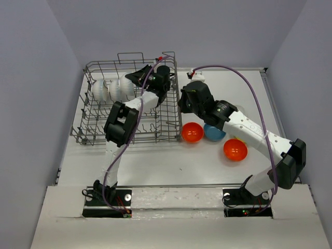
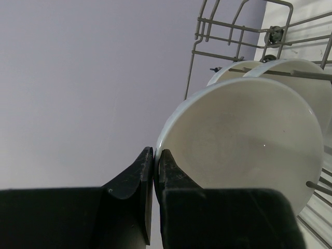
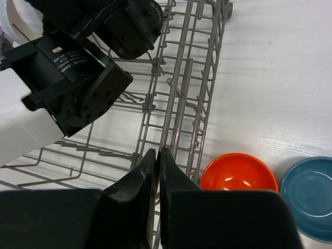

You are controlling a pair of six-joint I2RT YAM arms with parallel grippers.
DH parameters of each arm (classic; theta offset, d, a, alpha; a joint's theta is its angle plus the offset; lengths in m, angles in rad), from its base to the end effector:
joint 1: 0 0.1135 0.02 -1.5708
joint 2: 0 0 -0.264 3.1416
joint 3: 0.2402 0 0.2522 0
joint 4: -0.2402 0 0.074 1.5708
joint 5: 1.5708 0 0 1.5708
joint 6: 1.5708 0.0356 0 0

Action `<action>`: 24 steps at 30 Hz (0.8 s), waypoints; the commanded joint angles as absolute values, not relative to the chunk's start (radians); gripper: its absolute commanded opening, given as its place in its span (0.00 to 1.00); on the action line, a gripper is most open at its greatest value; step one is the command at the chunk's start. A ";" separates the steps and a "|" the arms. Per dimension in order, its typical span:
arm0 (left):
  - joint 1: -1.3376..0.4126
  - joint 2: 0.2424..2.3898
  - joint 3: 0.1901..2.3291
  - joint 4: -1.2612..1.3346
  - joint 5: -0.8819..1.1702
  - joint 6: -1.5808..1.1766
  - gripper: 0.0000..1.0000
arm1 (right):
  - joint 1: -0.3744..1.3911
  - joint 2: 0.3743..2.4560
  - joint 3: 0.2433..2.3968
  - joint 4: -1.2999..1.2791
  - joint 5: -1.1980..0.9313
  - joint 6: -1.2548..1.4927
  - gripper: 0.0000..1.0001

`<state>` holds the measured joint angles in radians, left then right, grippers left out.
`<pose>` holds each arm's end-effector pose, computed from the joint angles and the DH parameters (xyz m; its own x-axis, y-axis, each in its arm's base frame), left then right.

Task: Load the bowls into the dish rack
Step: Insert the bowl into the dish rack.

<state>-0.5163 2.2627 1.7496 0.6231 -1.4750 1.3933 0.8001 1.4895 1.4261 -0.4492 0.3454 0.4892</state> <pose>0.4595 -0.2201 0.2573 -0.7836 0.5531 -0.2831 -0.2376 0.1543 0.9590 0.2459 0.2359 0.3683 -0.5222 0.0969 -0.8473 -0.2539 0.9308 0.2629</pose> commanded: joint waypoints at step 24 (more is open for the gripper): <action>-0.529 2.234 1.701 1.086 -1.450 1.707 0.00 | 0.810 1.509 1.471 -0.436 0.353 0.453 0.01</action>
<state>-0.5228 2.2807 1.6936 0.9947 -1.4551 1.6833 0.8001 1.4937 1.4338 -0.4568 0.3592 0.4862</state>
